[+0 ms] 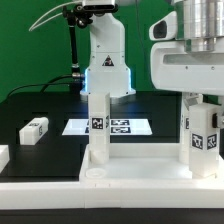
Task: Assemble desk
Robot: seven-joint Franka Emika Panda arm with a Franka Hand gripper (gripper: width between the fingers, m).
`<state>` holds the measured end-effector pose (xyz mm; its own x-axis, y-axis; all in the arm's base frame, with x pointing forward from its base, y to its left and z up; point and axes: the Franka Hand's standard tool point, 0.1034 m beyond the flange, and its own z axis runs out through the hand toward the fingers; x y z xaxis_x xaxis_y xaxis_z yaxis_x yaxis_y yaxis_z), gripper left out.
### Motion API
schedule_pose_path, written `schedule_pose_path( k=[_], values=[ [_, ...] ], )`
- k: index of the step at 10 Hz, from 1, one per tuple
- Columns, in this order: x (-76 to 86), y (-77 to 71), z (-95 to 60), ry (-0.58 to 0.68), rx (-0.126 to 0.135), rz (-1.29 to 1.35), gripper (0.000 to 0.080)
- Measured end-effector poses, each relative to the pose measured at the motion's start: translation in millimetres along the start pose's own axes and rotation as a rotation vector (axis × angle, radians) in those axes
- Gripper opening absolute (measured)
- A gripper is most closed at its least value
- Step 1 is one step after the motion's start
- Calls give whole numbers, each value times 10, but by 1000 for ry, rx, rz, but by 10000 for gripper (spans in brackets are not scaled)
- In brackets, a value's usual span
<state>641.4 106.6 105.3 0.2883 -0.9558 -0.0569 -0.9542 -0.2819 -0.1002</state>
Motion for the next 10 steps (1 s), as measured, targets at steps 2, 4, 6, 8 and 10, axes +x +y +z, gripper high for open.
schedule_pose_path(
  k=[2, 4, 6, 8, 10],
  values=[
    [-38, -38, 34, -56, 46, 414, 294],
    [-96, -80, 48, -75, 67, 629, 294],
    [-100, -79, 50, -71, 65, 622, 294],
    [-88, -78, 47, -67, 69, 502, 408],
    [-40, -1, 59, -82, 34, 80, 628]
  ],
)
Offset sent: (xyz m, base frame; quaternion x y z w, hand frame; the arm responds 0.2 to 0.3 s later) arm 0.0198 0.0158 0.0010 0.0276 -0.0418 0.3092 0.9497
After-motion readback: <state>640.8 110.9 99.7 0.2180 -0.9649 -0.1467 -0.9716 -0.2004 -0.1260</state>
